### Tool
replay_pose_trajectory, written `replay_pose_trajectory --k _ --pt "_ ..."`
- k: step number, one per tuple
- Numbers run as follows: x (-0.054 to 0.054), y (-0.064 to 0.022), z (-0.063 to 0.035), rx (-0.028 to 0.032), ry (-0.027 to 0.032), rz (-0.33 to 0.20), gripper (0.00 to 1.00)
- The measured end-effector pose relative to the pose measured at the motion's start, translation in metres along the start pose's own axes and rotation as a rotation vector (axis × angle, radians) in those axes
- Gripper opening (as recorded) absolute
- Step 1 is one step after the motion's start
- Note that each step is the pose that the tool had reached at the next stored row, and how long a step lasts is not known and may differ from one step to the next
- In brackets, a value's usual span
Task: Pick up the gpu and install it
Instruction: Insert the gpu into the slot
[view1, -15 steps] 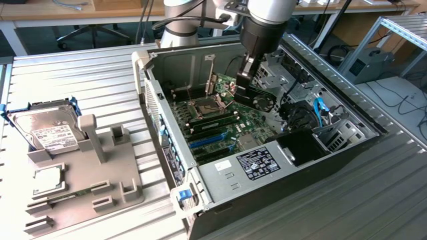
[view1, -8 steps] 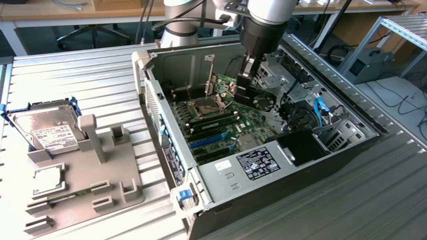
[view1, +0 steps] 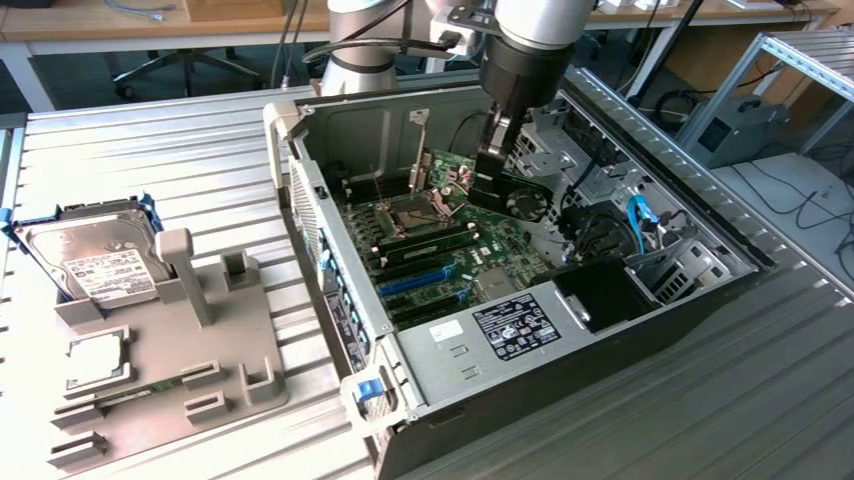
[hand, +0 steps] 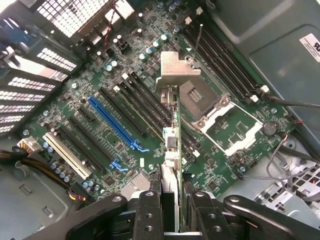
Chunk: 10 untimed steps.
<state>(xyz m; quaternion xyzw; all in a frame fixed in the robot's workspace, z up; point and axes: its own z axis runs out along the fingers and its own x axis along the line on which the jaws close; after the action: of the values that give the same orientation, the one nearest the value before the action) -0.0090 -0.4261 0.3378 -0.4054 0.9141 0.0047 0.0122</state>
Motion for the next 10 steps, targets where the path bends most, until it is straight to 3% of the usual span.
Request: replay_pose_trajectory --k 10 --pt "0.0 -0.0001 0.0007 -0.0011 0.0001 -0.051 0.27"
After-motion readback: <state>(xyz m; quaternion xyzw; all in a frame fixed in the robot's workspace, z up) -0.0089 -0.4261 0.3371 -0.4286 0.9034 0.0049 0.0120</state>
